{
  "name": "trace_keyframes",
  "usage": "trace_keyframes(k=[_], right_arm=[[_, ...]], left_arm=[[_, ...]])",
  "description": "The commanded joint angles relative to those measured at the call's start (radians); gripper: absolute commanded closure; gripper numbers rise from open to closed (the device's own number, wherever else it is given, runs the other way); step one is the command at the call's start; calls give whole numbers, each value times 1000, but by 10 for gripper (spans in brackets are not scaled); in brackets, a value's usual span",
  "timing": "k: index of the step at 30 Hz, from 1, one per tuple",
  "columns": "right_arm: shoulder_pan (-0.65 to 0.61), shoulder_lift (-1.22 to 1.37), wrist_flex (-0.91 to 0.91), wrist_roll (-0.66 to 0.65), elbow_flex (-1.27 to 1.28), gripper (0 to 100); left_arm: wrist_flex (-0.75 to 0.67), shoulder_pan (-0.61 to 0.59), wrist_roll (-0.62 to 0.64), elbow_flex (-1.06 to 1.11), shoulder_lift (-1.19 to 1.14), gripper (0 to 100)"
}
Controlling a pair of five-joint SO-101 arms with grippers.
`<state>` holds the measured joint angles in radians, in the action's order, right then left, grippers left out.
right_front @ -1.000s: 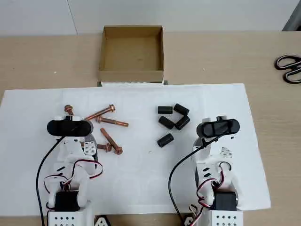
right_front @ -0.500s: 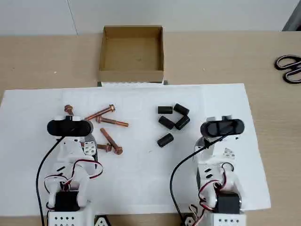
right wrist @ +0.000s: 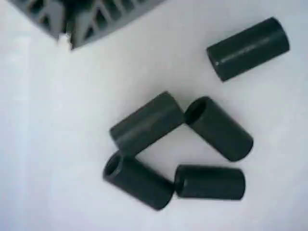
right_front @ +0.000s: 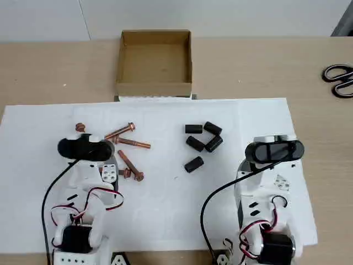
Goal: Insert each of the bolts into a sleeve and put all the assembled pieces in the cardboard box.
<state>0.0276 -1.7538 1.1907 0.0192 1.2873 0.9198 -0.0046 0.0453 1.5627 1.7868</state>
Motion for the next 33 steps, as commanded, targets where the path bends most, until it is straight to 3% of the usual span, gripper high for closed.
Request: trace_keyframes(k=[1,7,15,22,27,33], right_arm=[[12,128,5,5,-133,995],[5,469,5,127,-413,995],[-31,742,94,180,-611,995],[-87,863,182,173,-669,995],[-120,957,280,175,-697,995],[-130,1038,272,216,-700,995]], left_arm=[[83,6,-2,-125,-2,994],[198,5,-2,-275,-2,994],[285,-2,0,-377,-51,994],[296,-3,3,-631,-491,994],[457,-2,2,-906,-836,994],[548,-2,-3,-1024,-1125,994]])
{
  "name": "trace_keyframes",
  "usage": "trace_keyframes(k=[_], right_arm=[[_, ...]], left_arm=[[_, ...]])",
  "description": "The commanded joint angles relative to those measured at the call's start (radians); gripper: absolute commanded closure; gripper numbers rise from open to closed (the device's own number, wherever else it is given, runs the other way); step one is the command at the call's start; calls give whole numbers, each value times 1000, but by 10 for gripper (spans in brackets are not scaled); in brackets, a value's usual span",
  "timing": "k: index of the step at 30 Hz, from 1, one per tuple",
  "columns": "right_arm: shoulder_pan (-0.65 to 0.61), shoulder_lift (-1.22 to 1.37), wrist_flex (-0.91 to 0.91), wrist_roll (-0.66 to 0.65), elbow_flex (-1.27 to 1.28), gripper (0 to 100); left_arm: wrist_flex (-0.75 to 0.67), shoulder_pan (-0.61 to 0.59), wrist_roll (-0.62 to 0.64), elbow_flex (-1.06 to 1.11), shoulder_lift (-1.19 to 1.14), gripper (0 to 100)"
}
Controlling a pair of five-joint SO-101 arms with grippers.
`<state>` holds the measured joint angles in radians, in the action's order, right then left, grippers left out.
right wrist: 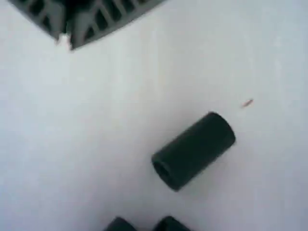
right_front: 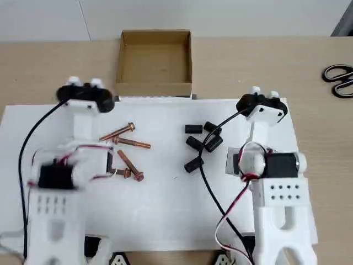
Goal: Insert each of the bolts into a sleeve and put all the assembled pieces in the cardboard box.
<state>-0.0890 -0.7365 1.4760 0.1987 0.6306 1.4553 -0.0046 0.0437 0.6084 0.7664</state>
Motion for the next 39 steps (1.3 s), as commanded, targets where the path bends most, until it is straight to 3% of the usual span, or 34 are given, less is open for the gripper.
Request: trace_keyframes(k=[1,13,20,26,36,39], right_arm=[[-15,25,-18,54,-43,995],[-168,73,-180,92,-41,995],[-219,300,-168,307,-49,995],[-249,423,-159,519,-98,995],[-314,506,-168,529,-242,992],[-314,529,-159,529,-269,925]], left_arm=[[12,-2,-2,-77,-138,994],[17,-2,-3,-88,-413,994],[11,-3,-3,-90,-486,994],[-43,-109,2,-90,-489,994],[-38,-189,-2,-85,-488,994],[-38,-187,-2,-85,-488,994]])
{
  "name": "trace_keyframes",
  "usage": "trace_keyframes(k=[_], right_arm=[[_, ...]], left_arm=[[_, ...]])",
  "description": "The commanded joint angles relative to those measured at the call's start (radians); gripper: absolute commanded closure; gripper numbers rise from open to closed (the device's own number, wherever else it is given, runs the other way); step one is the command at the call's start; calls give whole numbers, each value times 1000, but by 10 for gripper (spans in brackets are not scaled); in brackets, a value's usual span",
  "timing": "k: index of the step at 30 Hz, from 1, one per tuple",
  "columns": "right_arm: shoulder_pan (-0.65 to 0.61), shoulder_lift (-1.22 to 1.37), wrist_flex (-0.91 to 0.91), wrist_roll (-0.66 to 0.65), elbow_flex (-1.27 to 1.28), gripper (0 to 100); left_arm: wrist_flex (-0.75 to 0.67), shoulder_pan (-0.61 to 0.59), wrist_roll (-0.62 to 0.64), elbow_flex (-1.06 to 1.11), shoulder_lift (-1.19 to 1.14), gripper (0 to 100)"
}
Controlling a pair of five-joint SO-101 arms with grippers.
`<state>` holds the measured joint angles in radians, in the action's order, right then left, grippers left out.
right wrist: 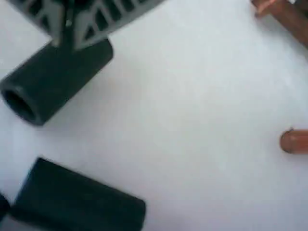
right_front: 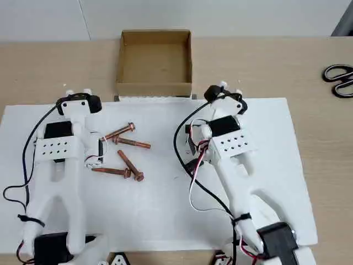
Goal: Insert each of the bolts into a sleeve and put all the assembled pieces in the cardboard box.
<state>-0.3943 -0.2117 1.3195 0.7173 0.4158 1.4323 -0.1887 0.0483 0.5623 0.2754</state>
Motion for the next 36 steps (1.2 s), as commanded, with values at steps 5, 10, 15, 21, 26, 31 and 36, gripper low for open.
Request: trace_keyframes(k=[5,10,15,21,26,31,36], right_arm=[[-13,12,-12,11,-60,759],[-24,16,-12,11,-60,780],[-70,30,-35,48,-57,786],[-82,124,-77,49,-61,786],[-82,177,-84,66,-87,786],[-84,228,-84,69,-106,786],[-84,263,-87,69,-106,786]], left_arm=[[-14,-3,-6,-38,3,994],[-14,-3,-6,-38,3,994],[-15,-3,-6,-38,2,994],[-15,-3,-6,-38,2,994],[-15,-5,-6,-38,2,994],[-14,-6,-6,-38,2,994],[-14,-6,-6,-38,2,994]])
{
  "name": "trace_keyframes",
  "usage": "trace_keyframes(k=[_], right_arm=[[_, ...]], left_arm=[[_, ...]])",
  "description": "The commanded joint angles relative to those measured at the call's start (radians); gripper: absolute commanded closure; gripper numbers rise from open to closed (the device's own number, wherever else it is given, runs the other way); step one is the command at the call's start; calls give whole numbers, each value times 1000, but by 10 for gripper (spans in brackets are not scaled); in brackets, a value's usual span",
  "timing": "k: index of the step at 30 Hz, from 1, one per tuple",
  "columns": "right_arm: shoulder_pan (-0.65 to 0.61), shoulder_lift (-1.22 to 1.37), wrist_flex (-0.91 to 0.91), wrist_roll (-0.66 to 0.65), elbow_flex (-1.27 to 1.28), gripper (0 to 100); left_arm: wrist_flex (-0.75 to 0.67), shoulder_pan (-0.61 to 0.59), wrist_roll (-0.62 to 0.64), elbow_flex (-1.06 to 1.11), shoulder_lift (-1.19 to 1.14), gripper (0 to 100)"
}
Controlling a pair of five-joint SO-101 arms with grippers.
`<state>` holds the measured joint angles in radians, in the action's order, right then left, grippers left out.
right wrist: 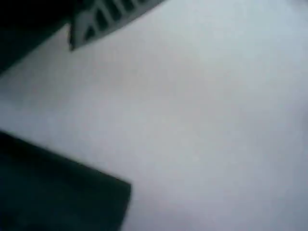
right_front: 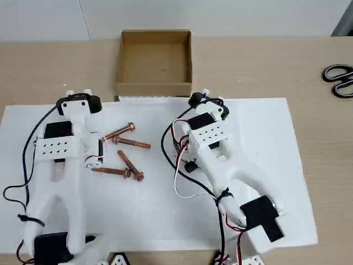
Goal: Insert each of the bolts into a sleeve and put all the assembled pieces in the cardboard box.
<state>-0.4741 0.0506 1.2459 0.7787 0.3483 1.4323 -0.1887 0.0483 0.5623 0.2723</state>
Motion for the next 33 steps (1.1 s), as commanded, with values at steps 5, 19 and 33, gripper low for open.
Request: trace_keyframes(k=[5,19,33], right_arm=[[-4,22,-48,8,-38,786],[-4,90,-91,8,-38,807],[-2,85,-104,6,-38,996]], left_arm=[[-14,-6,-6,-38,5,994],[-20,-6,-6,-38,5,994],[-20,-6,-6,-36,5,994]])
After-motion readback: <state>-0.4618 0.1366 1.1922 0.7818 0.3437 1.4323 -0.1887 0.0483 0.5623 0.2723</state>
